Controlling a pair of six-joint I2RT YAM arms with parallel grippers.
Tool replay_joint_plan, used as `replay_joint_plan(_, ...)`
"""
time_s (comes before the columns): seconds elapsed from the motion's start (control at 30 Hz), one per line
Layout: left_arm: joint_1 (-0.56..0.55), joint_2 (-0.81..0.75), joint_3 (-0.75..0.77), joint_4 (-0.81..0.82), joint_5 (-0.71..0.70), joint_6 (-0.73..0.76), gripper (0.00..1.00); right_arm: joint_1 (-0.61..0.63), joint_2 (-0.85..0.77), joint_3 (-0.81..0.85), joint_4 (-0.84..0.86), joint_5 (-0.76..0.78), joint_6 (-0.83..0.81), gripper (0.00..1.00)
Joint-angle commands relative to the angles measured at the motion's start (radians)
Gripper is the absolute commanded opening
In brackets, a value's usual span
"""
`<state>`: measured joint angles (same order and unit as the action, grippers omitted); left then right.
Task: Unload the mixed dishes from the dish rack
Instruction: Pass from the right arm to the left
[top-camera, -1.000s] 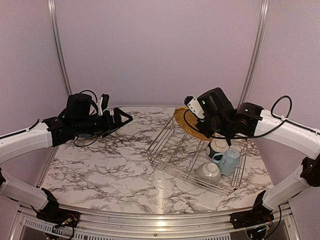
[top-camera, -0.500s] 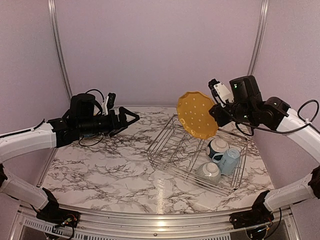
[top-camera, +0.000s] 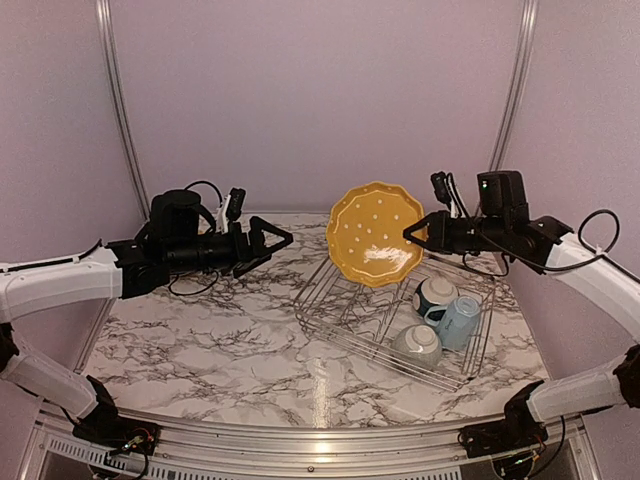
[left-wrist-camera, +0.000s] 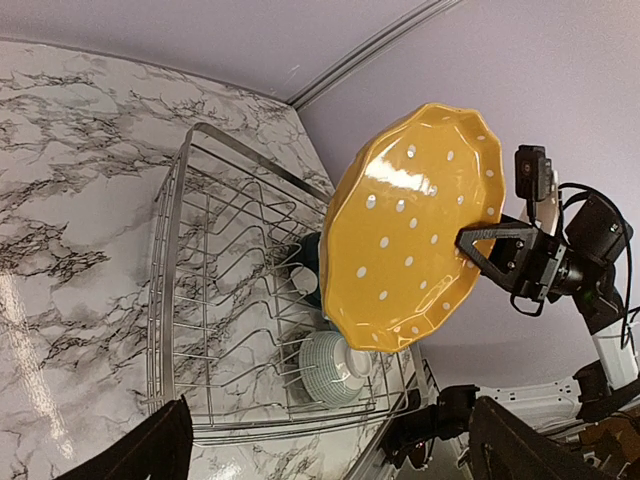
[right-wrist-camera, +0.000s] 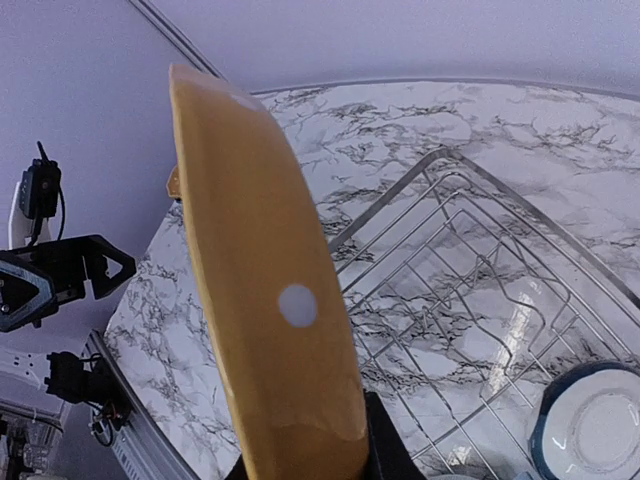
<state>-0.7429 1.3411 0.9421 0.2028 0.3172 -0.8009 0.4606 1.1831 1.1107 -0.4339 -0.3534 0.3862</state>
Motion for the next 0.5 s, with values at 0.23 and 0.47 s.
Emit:
replay_joint_plan(0.23,-0.021,0.017,-0.008,0.100,0.040,-0.063,0.99,-0.023,0.020,-0.228,0.833,-0.400,0.517,0.00)
replay_joint_plan(0.47,-0.053,0.085,0.002,0.191,0.083,-0.135,0.95,0.016,0.042,-0.247,0.857,-0.384,0.526,0.00)
